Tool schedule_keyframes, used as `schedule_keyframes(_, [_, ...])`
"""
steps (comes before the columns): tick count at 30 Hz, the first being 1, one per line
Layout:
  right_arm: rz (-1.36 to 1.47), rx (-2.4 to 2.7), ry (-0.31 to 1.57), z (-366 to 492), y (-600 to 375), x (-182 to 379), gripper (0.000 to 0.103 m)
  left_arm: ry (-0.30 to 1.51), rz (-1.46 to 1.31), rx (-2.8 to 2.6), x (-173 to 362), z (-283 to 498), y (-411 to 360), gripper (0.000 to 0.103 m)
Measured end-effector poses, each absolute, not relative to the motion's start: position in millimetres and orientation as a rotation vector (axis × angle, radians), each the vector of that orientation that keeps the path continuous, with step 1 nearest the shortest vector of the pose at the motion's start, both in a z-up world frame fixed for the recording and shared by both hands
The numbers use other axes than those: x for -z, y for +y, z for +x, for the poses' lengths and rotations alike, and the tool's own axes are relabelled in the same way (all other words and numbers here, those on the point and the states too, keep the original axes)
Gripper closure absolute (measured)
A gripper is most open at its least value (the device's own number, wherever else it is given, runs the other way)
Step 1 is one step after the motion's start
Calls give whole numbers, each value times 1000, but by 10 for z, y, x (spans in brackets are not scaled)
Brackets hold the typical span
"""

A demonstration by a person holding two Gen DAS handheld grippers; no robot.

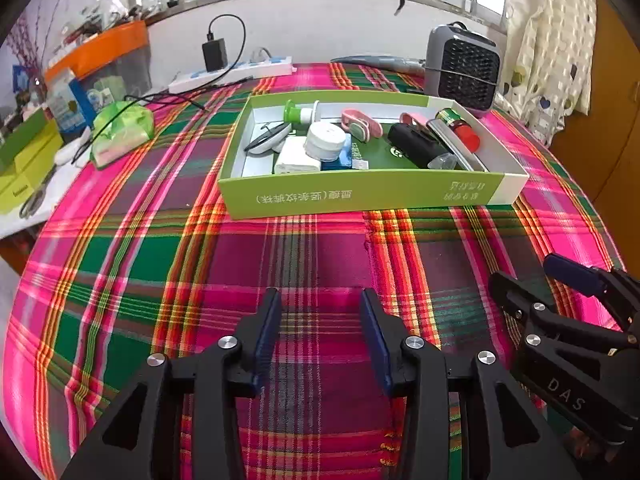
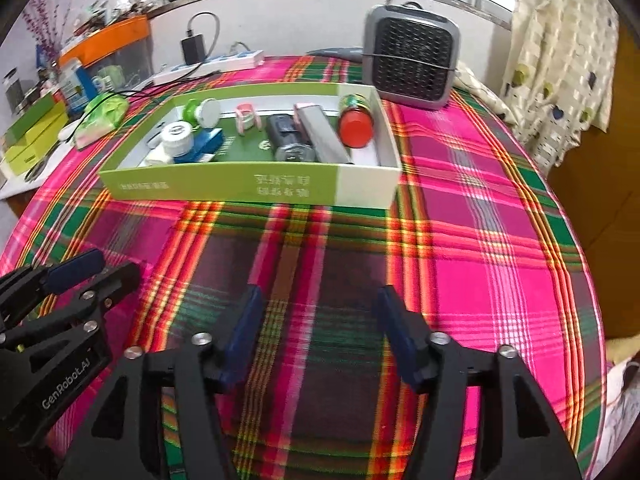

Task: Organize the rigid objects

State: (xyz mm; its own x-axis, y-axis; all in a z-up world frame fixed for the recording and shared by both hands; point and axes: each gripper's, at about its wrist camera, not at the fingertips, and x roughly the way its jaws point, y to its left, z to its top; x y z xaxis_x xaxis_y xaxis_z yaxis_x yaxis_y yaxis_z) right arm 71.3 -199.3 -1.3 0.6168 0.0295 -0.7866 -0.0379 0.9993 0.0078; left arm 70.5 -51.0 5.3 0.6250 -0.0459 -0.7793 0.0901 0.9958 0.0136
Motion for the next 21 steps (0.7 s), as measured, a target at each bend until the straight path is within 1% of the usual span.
schedule_keyframes(1, [-3, -36, 907, 716, -2009, 14, 38, 891, 48, 78, -53, 708, -508, 63])
schedule_keyframes(3, [-7, -33, 906, 712, -2008, 14, 38, 888, 36, 77, -50, 712, -497, 59])
schedule_keyframes(21, [-5, -35, 906, 715, -1993, 17, 38, 886, 46, 68, -48, 722, -537, 59])
